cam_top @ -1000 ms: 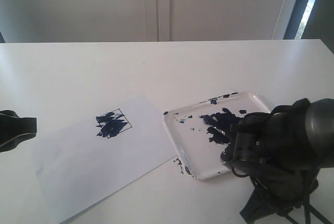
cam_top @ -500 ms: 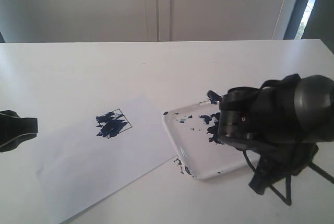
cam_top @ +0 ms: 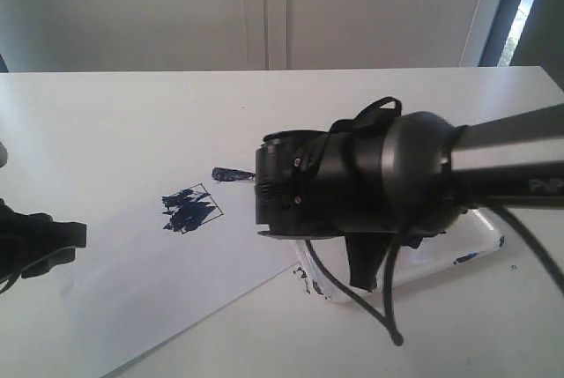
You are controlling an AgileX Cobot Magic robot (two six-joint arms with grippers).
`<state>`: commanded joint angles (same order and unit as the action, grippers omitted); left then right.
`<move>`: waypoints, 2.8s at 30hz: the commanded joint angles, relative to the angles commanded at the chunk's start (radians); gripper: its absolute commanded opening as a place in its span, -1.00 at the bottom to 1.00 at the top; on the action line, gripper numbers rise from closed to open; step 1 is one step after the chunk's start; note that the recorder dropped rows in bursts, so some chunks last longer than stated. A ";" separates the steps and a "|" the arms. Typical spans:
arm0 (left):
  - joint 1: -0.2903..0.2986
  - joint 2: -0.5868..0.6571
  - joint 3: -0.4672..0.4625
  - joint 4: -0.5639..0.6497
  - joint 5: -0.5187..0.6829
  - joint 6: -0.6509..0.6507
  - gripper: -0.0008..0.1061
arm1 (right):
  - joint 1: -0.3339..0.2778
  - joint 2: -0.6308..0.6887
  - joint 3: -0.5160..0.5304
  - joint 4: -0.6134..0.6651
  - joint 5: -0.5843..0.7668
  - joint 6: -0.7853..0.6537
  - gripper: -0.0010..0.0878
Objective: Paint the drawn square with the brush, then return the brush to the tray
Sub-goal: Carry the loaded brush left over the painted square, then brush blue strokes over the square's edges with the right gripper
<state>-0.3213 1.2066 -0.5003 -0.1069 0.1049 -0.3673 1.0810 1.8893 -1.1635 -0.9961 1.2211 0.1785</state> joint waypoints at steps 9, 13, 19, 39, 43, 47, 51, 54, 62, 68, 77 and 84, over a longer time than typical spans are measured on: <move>-0.072 0.081 0.000 -0.026 -0.110 0.000 -0.09 | 0.004 0.131 -0.113 -0.078 0.000 -0.027 -0.98; -0.101 0.141 0.000 -0.054 -0.164 -0.005 -0.09 | 0.004 0.159 -0.168 -0.108 0.000 -0.061 -0.98; -0.101 0.229 0.000 -0.062 -0.188 -0.026 -0.09 | 0.004 0.198 -0.226 -0.118 0.000 -0.093 -0.98; -0.101 0.322 0.000 -0.067 -0.203 -0.052 -0.09 | -0.012 0.224 -0.232 -0.120 0.000 -0.098 -0.98; -0.101 0.322 0.000 -0.067 -0.196 -0.052 -0.09 | -0.039 0.224 -0.232 -0.118 0.000 -0.098 -0.98; -0.101 0.322 0.000 -0.067 -0.193 -0.052 -0.09 | -0.048 0.224 -0.232 -0.111 0.000 -0.098 -0.98; -0.101 0.322 0.000 -0.067 -0.193 -0.052 -0.09 | -0.048 0.224 -0.232 -0.111 0.000 -0.098 -0.98; -0.101 0.319 0.000 -0.067 -0.214 -0.052 -0.09 | -0.048 0.224 -0.232 -0.105 0.000 -0.098 -0.98; -0.101 0.311 -0.002 -0.056 -0.280 -0.052 -0.09 | -0.014 0.224 -0.231 -0.074 0.000 -0.098 -0.98; -0.111 0.356 -0.002 0.015 -0.311 -0.056 -0.09 | 0.023 0.224 -0.231 -0.074 0.000 -0.098 -0.98; -0.111 0.476 -0.002 0.019 -0.265 -0.047 -0.09 | 0.034 0.224 -0.231 -0.080 0.000 -0.098 -0.98; -0.109 0.494 -0.002 0.001 -0.241 -0.051 -0.09 | 0.003 0.224 -0.231 -0.098 0.000 -0.098 -0.98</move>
<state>-0.4301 1.7008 -0.5022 -0.1063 -0.1356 -0.4183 1.0839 2.1131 -1.3940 -1.0940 1.2211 0.0808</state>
